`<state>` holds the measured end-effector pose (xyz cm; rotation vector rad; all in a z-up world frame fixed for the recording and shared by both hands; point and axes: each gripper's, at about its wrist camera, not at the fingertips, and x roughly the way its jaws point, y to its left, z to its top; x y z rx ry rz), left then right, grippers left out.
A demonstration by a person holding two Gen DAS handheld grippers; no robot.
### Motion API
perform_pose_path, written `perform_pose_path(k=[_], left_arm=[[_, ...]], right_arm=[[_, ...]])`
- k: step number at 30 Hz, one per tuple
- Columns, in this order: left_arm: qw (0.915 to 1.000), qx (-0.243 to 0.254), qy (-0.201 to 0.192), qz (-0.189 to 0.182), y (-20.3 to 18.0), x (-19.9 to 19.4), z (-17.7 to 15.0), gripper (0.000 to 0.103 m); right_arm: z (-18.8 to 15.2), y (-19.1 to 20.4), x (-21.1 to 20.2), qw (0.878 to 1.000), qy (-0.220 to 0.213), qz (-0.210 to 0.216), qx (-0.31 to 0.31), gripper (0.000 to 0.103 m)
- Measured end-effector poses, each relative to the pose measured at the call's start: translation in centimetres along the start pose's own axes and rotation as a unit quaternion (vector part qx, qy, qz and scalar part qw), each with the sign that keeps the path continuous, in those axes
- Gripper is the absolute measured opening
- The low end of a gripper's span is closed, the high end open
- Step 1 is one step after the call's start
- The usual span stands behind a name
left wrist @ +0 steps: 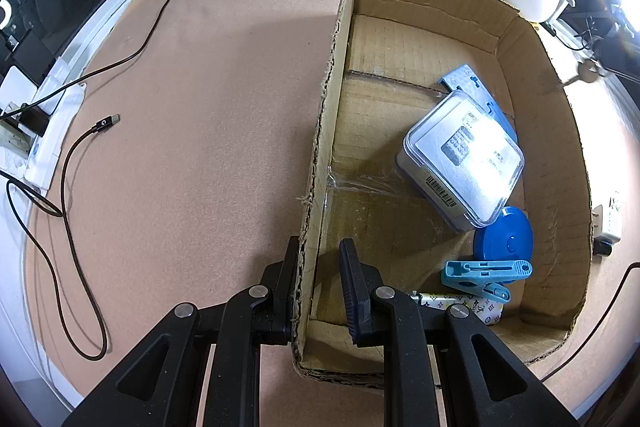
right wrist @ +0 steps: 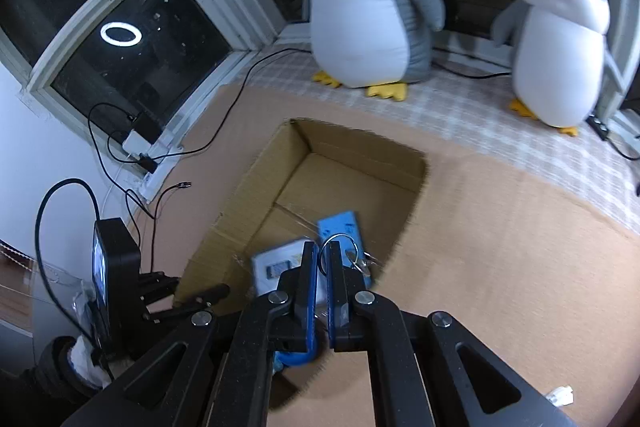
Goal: Organize rigid objects
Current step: 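Carry the keys into the box and open the right gripper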
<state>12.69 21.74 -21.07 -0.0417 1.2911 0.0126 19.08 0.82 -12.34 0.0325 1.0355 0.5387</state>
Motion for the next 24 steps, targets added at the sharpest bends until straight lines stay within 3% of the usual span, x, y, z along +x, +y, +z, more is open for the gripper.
perform_pose_path(k=[16, 17, 18, 20, 24], left_arm=[[1.0, -0.001, 0.0, 0.0, 0.0, 0.0, 0.1, 0.019], [1.0, -0.001, 0.0, 0.0, 0.0, 0.0, 0.1, 0.019], [1.0, -0.001, 0.0, 0.0, 0.0, 0.0, 0.1, 0.019], [1.0, -0.001, 0.0, 0.0, 0.0, 0.0, 0.1, 0.019], [1.0, -0.001, 0.0, 0.0, 0.0, 0.0, 0.1, 0.019]], right_arm=[[-0.2, 0.9, 5.0, 0.998, 0.057, -0.007, -0.021, 0.006], [-0.3, 1.0, 5.1, 0.998, 0.061, -0.004, -0.023, 0.013], [-0.3, 1.0, 5.1, 0.998, 0.065, -0.001, -0.024, 0.032], [-0.4, 1.0, 4.7, 0.998, 0.059, -0.003, -0.024, 0.057], [-0.6, 0.9, 3.1, 0.999, 0.047, -0.002, -0.027, 0.058]])
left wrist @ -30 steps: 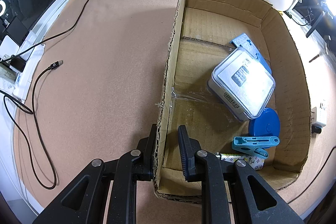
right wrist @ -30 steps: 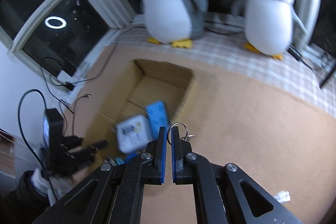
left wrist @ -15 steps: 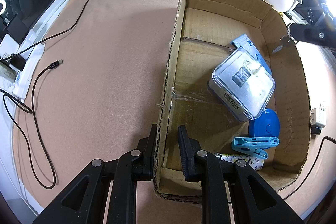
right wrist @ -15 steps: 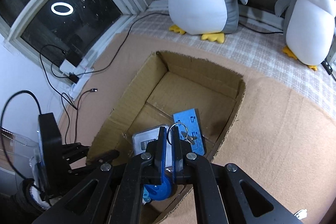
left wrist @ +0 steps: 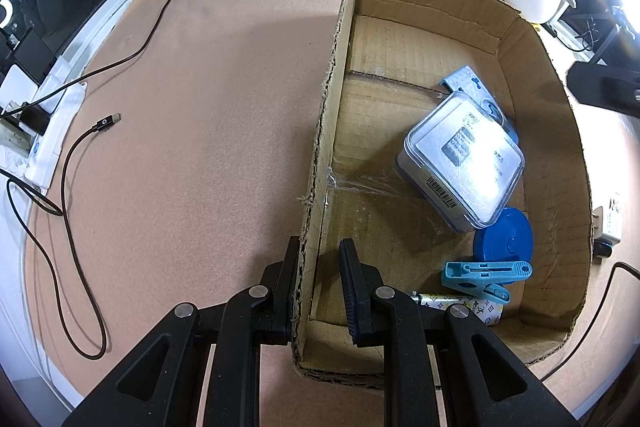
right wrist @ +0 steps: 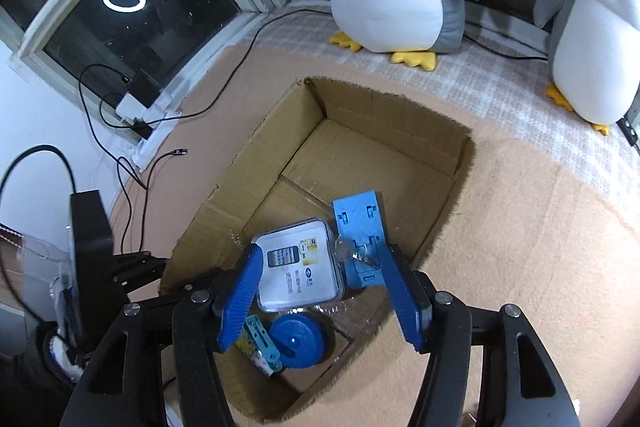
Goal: Organize rigid objects
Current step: 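Carry the keys into the box and open the right gripper, then move the right gripper to the white charger adapter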
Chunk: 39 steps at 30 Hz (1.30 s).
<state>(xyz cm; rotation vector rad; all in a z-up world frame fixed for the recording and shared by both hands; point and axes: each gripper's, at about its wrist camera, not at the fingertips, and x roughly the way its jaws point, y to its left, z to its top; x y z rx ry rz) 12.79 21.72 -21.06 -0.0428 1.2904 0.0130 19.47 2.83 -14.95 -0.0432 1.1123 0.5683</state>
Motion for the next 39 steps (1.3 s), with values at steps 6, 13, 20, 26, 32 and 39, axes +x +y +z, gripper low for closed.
perform_pose_path(k=[6, 13, 20, 26, 32, 39], left_arm=[[1.0, 0.0, -0.001, 0.001, 0.1, -0.1, 0.0, 0.019], [1.0, 0.002, -0.001, 0.003, 0.3, 0.0, 0.1, 0.019], [1.0, 0.003, -0.001, 0.005, 0.2, 0.0, 0.0, 0.019], [1.0, 0.003, 0.0, 0.006, 0.2, 0.0, 0.0, 0.019], [1.0, 0.003, 0.0, 0.006, 0.2, 0.0, 0.0, 0.019], [1.0, 0.002, 0.001, 0.006, 0.2, 0.1, 0.0, 0.02]], right_arm=[[-1.5, -1.7, -4.0, 1.0, -0.023, -0.019, 0.008, 0.058], [-4.9, -5.5, -8.6, 0.997, -0.041, -0.062, 0.033, 0.058], [-9.2, -9.2, -9.9, 0.992, -0.023, -0.115, 0.053, 0.058], [-12.2, -10.9, -8.4, 0.988, 0.019, -0.149, 0.046, 0.05], [-14.3, -11.3, -6.7, 0.986, 0.063, -0.152, 0.018, 0.033], [-15.7, -10.4, -5.2, 0.984, 0.097, -0.152, -0.01, 0.021]])
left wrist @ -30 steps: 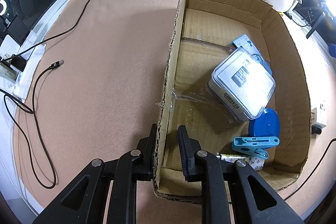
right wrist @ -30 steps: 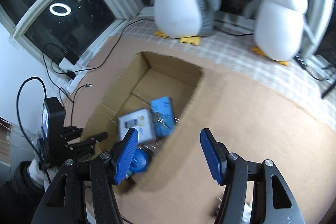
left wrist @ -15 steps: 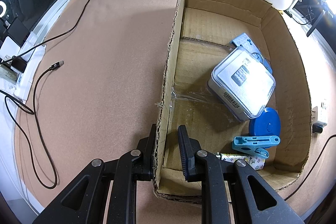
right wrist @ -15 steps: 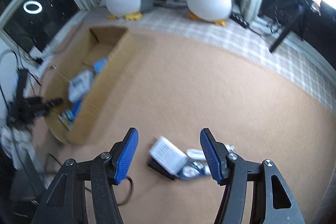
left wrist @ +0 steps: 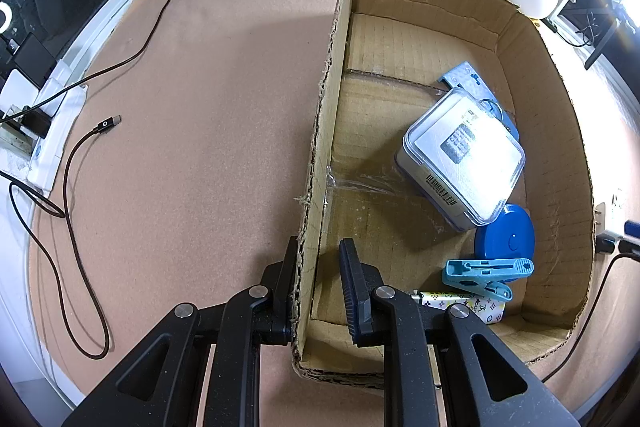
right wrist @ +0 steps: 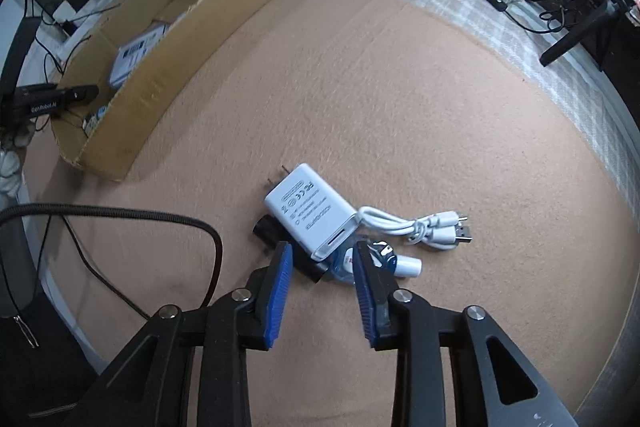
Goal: Organize rigid objects
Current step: 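Move the right gripper to the white charger adapter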
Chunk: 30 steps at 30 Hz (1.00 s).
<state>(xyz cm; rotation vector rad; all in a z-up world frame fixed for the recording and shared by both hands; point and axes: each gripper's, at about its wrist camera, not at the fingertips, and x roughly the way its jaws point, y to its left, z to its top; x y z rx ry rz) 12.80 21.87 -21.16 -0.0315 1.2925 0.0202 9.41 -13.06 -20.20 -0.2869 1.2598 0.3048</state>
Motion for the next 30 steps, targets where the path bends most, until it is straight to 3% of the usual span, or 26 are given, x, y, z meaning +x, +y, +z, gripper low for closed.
perform_pose_path(k=[11, 18, 23, 25, 27, 30], left_arm=[[1.0, -0.001, 0.0, -0.001, -0.1, 0.0, 0.0, 0.019], [1.0, -0.002, -0.001, -0.001, -0.2, 0.1, 0.0, 0.019], [1.0, -0.001, 0.0, -0.002, -0.2, 0.1, -0.1, 0.019], [1.0, -0.001, 0.0, -0.002, -0.2, 0.0, -0.2, 0.019], [1.0, -0.002, 0.0, -0.001, -0.2, 0.0, -0.2, 0.019], [1.0, -0.003, 0.0, -0.002, -0.2, -0.1, -0.3, 0.019]], right_arm=[[1.8, 0.6, 1.6, 1.0, -0.005, 0.001, 0.016, 0.017], [4.5, 0.5, 3.0, 0.998, -0.02, 0.032, 0.053, 0.017], [5.5, 1.8, 3.5, 0.999, -0.017, 0.025, 0.029, 0.018], [5.6, 2.3, 3.3, 1.0, -0.019, 0.009, 0.011, 0.024], [5.9, 2.5, 3.1, 1.0, -0.018, 0.003, -0.003, 0.042], [6.7, 2.7, 3.2, 0.999, -0.017, -0.016, -0.024, 0.043]])
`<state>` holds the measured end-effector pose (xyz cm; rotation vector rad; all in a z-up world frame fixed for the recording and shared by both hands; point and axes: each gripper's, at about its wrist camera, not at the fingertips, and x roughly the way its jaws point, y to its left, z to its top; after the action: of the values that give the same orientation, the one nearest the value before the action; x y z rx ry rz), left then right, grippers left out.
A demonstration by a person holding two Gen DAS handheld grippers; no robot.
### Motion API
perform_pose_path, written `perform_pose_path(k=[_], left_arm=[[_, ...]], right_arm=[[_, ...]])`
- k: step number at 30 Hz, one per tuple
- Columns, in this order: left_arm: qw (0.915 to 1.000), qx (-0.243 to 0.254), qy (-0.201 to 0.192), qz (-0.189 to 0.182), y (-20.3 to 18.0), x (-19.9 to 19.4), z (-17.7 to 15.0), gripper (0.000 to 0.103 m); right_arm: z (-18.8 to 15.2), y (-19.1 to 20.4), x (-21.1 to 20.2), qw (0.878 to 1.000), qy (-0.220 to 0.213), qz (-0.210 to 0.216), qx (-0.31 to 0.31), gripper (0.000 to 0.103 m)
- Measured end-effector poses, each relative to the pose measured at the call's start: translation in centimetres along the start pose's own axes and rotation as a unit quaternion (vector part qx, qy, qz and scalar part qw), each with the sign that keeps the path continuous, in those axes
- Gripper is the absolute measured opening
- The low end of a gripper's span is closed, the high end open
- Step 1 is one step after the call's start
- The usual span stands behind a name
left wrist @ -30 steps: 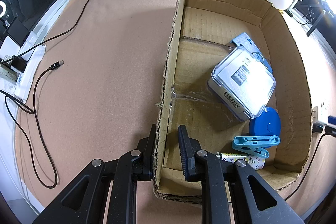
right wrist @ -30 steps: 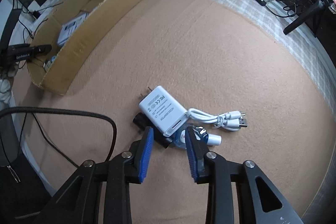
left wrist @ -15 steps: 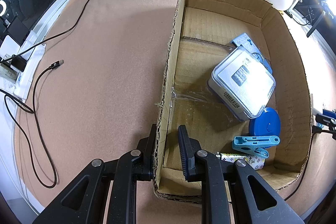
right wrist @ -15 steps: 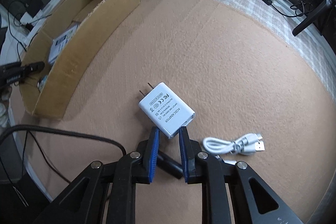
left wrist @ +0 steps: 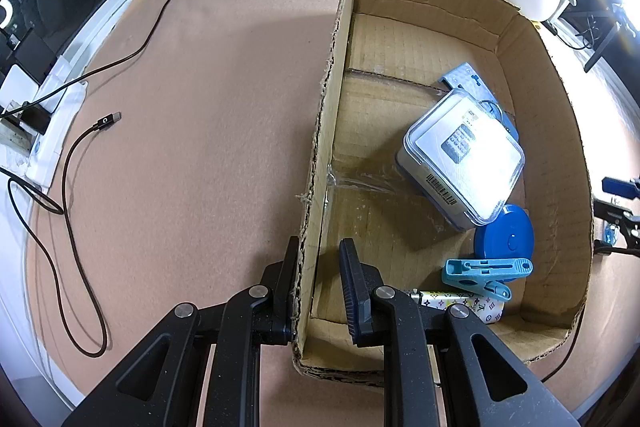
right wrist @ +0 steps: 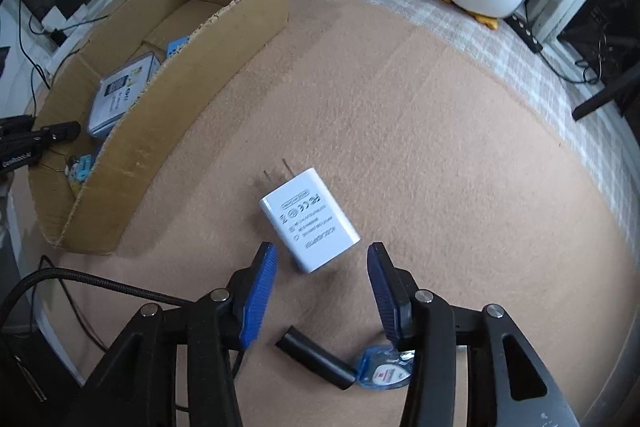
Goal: Organize rigid objects
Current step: 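Move the right gripper to the white charger adapter, then close the right gripper on the white charger adapter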
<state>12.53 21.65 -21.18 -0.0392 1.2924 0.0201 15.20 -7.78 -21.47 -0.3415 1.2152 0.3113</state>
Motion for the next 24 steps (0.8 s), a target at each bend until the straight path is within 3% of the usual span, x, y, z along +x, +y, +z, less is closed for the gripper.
perform_pose_path(k=[10, 16, 18, 24], left_arm=[[1.0, 0.001, 0.002, -0.001, 0.1, 0.0, 0.1, 0.019], [1.0, 0.0, 0.002, -0.002, 0.2, 0.0, 0.2, 0.019], [1.0, 0.0, 0.002, -0.002, 0.2, 0.0, 0.2, 0.019], [1.0, 0.0, 0.002, -0.002, 0.2, 0.0, 0.2, 0.019]], right_arm=[[2.1, 1.6, 2.6, 0.998, 0.024, -0.011, -0.049, 0.043], [3.8, 2.5, 3.8, 0.999, 0.029, 0.004, -0.042, 0.043], [4.0, 2.5, 3.9, 0.999, 0.03, 0.006, -0.041, 0.036], [3.5, 1.7, 3.3, 0.999, 0.027, 0.014, -0.025, 0.034]])
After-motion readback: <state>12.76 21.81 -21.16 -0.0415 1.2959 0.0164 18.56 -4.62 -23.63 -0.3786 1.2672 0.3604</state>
